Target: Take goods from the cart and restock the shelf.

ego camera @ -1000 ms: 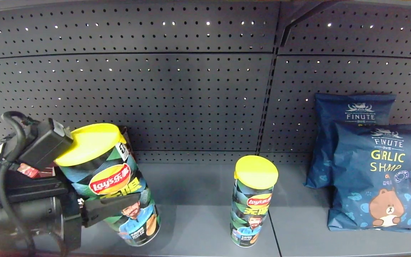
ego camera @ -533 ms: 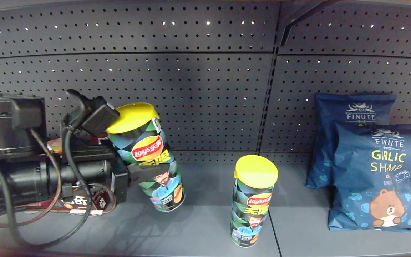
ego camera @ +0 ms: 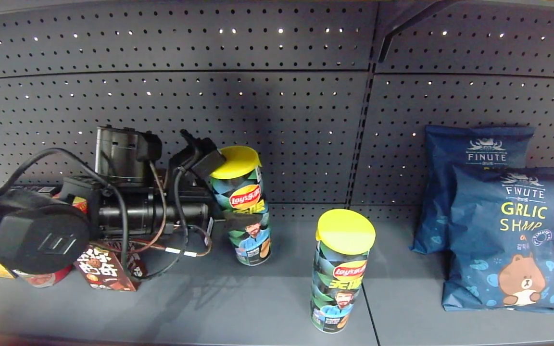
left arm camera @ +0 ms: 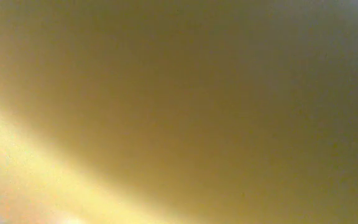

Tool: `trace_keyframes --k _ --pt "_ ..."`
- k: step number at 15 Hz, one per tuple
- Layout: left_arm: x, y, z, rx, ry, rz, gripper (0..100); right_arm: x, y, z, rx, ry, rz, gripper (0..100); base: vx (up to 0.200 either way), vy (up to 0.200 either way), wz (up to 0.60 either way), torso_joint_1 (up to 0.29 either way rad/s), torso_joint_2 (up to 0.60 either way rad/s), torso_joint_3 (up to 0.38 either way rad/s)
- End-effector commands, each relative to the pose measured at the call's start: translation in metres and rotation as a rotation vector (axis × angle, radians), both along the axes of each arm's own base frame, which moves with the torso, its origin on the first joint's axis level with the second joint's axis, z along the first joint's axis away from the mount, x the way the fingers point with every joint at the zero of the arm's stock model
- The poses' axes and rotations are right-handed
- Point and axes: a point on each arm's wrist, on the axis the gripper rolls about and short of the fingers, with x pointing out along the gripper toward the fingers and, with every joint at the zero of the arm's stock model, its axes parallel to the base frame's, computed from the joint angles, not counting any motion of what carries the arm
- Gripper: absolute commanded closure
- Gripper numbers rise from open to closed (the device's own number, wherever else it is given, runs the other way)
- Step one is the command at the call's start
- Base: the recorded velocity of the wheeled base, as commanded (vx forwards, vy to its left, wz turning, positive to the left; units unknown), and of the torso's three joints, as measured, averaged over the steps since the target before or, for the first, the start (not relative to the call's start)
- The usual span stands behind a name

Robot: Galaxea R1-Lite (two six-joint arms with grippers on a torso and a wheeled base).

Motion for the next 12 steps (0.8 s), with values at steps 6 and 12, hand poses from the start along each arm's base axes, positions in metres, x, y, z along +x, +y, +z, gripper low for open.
trace_keyframes --k 6,12 --pt "0.051 -0.043 -0.021 0.007 0.004 -0.065 100 0.0 0.0 0.0 -0.001 0.001 -0.003 0 0.0 0.0 0.0 0.0 0.0 0.0" --pt "0.066 -0.068 -0.036 0.012 0.012 -0.105 100 0.0 0.0 0.0 0.0 -0.001 -0.003 0 0.0 0.0 0.0 0.0 0.0 0.0"
